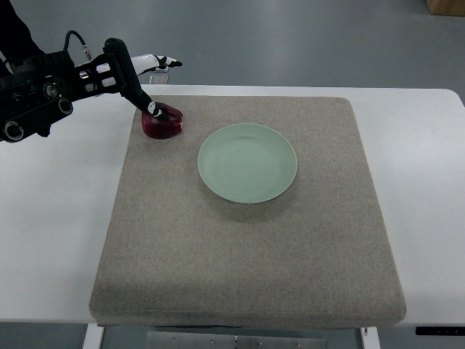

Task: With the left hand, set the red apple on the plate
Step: 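Lower the left hand onto the red apple and close fingers around it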

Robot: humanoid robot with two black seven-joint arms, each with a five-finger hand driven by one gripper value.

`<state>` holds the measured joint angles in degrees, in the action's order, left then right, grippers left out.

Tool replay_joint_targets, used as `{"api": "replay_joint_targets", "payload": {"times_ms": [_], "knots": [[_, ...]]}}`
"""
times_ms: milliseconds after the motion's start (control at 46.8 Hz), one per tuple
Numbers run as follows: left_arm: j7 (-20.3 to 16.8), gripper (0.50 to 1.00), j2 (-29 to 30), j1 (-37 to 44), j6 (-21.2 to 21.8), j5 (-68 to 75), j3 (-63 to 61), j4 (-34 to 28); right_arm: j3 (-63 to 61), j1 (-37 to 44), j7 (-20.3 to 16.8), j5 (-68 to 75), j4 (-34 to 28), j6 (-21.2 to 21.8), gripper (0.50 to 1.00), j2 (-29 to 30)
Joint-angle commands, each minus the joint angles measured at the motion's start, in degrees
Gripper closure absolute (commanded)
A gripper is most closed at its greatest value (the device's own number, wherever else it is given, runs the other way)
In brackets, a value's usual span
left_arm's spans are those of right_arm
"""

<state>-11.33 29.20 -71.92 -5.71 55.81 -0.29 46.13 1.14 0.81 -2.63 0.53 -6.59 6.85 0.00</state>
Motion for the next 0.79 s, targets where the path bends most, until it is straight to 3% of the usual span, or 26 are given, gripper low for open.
{"api": "replay_joint_targets", "payload": {"times_ms": [0, 235, 768], "knots": [[-0.01, 0.500, 0.06, -0.59, -1.58, -0.17, -0.06, 0.45, 0.00, 0.07, -0.01, 0.00, 0.00, 0.01, 0.570, 0.00], [1.57, 0.500, 0.42, -2.17, -5.72, 0.79, -1.29, -0.34, 0.00, 0.07, -0.01, 0.00, 0.00, 0.01, 0.570, 0.00], [3.07, 0.500, 0.15, -2.61, -5.81, 0.79, -6.91, -1.04, 0.00, -0.02, -0.01, 0.00, 0.00, 0.01, 0.570, 0.00]]}}
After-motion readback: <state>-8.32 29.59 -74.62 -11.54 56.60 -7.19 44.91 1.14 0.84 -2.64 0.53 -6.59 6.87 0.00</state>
